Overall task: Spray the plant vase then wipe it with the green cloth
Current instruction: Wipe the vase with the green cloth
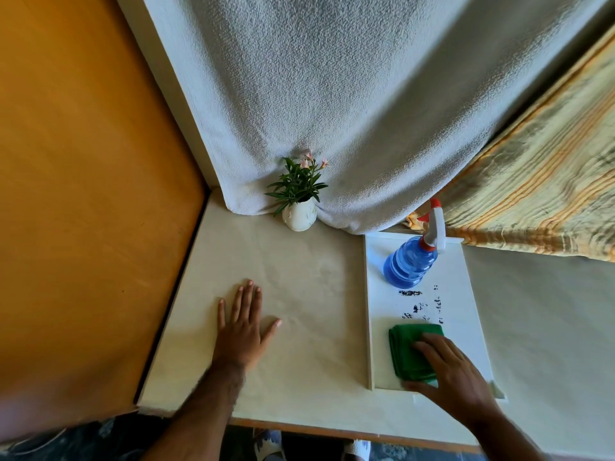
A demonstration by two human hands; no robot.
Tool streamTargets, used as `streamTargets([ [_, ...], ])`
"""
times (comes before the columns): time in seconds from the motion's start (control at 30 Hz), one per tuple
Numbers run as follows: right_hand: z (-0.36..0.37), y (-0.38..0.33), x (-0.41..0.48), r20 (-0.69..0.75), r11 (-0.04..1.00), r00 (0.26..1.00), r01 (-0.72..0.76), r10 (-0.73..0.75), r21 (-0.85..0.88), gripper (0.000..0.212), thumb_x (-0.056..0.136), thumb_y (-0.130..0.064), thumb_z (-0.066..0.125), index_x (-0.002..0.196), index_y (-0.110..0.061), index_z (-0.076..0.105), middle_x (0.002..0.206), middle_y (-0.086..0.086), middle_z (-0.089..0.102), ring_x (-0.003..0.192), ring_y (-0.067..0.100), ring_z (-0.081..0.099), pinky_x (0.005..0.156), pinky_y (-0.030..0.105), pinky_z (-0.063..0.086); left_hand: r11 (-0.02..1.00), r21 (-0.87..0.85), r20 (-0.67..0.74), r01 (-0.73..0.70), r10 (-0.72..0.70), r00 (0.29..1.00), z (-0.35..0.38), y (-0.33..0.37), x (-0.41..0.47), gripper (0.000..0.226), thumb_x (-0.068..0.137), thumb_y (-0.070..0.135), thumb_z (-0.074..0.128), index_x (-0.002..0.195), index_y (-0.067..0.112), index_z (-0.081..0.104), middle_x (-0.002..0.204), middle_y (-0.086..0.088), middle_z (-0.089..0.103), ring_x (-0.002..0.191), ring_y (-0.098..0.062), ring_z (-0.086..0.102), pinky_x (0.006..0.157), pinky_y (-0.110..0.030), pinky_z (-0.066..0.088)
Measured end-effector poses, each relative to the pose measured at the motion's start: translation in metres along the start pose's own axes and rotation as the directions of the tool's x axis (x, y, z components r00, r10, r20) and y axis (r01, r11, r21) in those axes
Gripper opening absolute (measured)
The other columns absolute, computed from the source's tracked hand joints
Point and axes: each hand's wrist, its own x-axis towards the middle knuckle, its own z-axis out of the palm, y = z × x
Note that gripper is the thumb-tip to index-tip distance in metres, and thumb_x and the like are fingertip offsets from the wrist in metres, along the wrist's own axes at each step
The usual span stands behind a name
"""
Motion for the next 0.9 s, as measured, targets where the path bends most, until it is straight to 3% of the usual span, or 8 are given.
streamTargets([
  [0.1, -0.005, 0.001, 0.004, -0.003, 0.999, 0.999, 0.050, -0.050, -0.007, 0.076, 0.057, -0.051, 0.096, 0.119, -0.011, 0.073, 0.124, 0.008, 0.067, 0.107, 0.029, 0.069, 0.081, 0.041, 0.064, 1.000, 0.001, -0.003, 0.000, 0.000, 1.000, 0.001, -0.002, 0.000, 0.095, 0.095, 0.076, 0.004, 0.160, 0.012, 0.029, 0.169, -0.012, 0.030, 0.156, -0.031, 0.029, 0.124, -0.066, 0.026],
  [0.2, -0.008, 0.006, 0.007, -0.017, 0.991, 0.991, 0.135, -0.135, -0.014, 0.076, 0.055, -0.027, 0.101, 0.122, -0.007, 0.072, 0.122, 0.008, 0.065, 0.101, 0.030, 0.070, 0.070, 0.039, 0.066, 1.000, 0.003, 0.003, 0.003, -0.003, 1.000, 0.004, -0.003, 0.001, 0.094, 0.095, 0.077, 0.005, 0.161, 0.013, 0.026, 0.170, -0.012, 0.028, 0.157, -0.030, 0.026, 0.125, -0.065, 0.024],
  [0.33, -0.013, 0.007, 0.013, 0.004, 0.983, 0.984, 0.179, -0.179, -0.034, 0.070, 0.059, -0.011, 0.097, 0.124, -0.003, 0.071, 0.118, 0.013, 0.070, 0.100, 0.033, 0.071, 0.077, 0.041, 0.065, 1.000, 0.013, 0.005, 0.003, -0.003, 1.000, 0.007, -0.005, 0.001, 0.093, 0.095, 0.076, 0.007, 0.161, 0.013, 0.024, 0.170, -0.011, 0.027, 0.157, -0.030, 0.025, 0.125, -0.065, 0.022],
  [0.47, -0.028, -0.011, 0.027, -0.111, 0.983, 0.981, 0.167, -0.158, 0.078, 0.060, 0.062, -0.003, 0.093, 0.118, -0.004, 0.071, 0.112, 0.013, 0.069, 0.096, 0.034, 0.070, 0.081, 0.041, 0.063, 1.000, 0.021, 0.006, -0.009, 0.009, 1.000, 0.010, -0.007, 0.002, 0.090, 0.096, 0.075, 0.017, 0.162, 0.014, 0.021, 0.171, -0.011, 0.024, 0.158, -0.030, 0.023, 0.125, -0.065, 0.022],
  [0.6, -0.042, -0.064, 0.066, -0.181, 0.953, 0.964, 0.229, -0.194, 0.197, 0.063, 0.072, 0.002, 0.087, 0.129, -0.007, 0.062, 0.138, 0.014, 0.064, 0.113, 0.032, 0.069, 0.084, 0.041, 0.063, 1.000, 0.018, -0.001, -0.016, 0.016, 1.000, 0.011, -0.007, 0.001, 0.089, 0.096, 0.073, 0.023, 0.162, 0.015, 0.021, 0.171, -0.010, 0.024, 0.158, -0.029, 0.024, 0.125, -0.065, 0.023],
  [0.67, -0.045, -0.097, 0.101, -0.237, 0.917, 0.925, 0.345, -0.297, 0.198, 0.056, 0.079, 0.009, 0.079, 0.131, -0.003, 0.063, 0.143, 0.016, 0.060, 0.123, 0.034, 0.064, 0.091, 0.046, 0.061, 1.000, 0.017, -0.008, -0.021, 0.021, 1.000, 0.011, -0.007, 0.000, 0.089, 0.096, 0.074, 0.019, 0.162, 0.015, 0.020, 0.171, -0.010, 0.024, 0.157, -0.029, 0.025, 0.125, -0.065, 0.025],
  [0.77, -0.051, -0.137, 0.167, -0.321, 0.837, 0.810, 0.541, -0.492, 0.081, 0.044, 0.087, 0.012, 0.069, 0.130, 0.004, 0.065, 0.140, 0.023, 0.061, 0.129, 0.039, 0.058, 0.106, 0.051, 0.050, 0.999, 0.032, -0.021, -0.024, 0.024, 0.999, 0.012, -0.007, 0.001, 0.090, 0.096, 0.075, 0.019, 0.163, 0.015, 0.017, 0.172, -0.010, 0.021, 0.158, -0.029, 0.021, 0.125, -0.065, 0.024],
  [0.9, -0.056, -0.162, 0.236, -0.352, 0.720, 0.652, 0.686, -0.672, -0.104, 0.034, 0.096, 0.004, 0.061, 0.129, 0.005, 0.065, 0.136, 0.026, 0.063, 0.128, 0.042, 0.059, 0.108, 0.055, 0.047, 0.999, 0.039, -0.041, -0.019, 0.021, 0.999, 0.012, -0.004, 0.000, 0.090, 0.096, 0.074, 0.024, 0.162, 0.014, 0.020, 0.171, -0.011, 0.022, 0.158, -0.030, 0.021, 0.124, -0.065, 0.027],
])
